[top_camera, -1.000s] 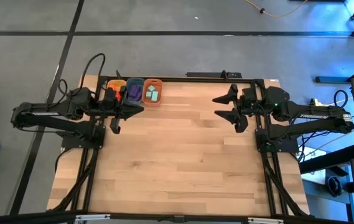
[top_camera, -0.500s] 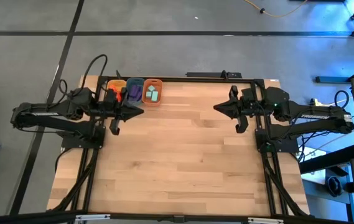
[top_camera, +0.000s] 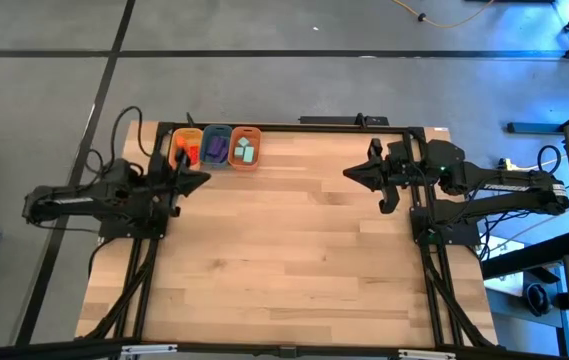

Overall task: Sort & place blocks by color
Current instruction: Return to Home Position

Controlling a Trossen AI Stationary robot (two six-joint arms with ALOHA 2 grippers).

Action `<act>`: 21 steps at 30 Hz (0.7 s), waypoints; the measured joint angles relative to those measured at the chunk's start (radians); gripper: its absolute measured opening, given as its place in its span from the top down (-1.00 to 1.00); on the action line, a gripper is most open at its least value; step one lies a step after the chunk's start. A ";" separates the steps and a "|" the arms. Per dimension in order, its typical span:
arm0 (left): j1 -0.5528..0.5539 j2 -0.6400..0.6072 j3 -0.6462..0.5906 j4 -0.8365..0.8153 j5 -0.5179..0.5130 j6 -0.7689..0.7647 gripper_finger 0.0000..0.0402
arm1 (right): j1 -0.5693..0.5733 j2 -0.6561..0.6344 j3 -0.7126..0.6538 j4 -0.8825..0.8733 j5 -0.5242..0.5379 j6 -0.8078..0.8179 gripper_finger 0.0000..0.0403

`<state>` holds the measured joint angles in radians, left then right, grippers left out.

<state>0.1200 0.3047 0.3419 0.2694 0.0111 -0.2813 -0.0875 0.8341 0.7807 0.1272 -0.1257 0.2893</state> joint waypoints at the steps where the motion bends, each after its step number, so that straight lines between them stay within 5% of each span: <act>1: -0.001 -0.024 -0.037 0.026 -0.007 -0.005 1.00 | 0.000 0.000 0.000 -0.003 0.000 0.004 1.00; 10: -0.061 -0.138 -0.263 0.197 -0.037 -0.057 1.00 | 0.000 0.000 0.000 -0.051 -0.002 0.051 1.00; 21: -0.098 -0.233 -0.334 0.124 -0.038 -0.068 1.00 | 0.000 0.001 0.000 -0.058 0.000 0.151 1.00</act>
<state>0.0217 0.0715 0.0074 0.3930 -0.0269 -0.3491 -0.0872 0.8349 0.7807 0.0697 -0.1257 0.4400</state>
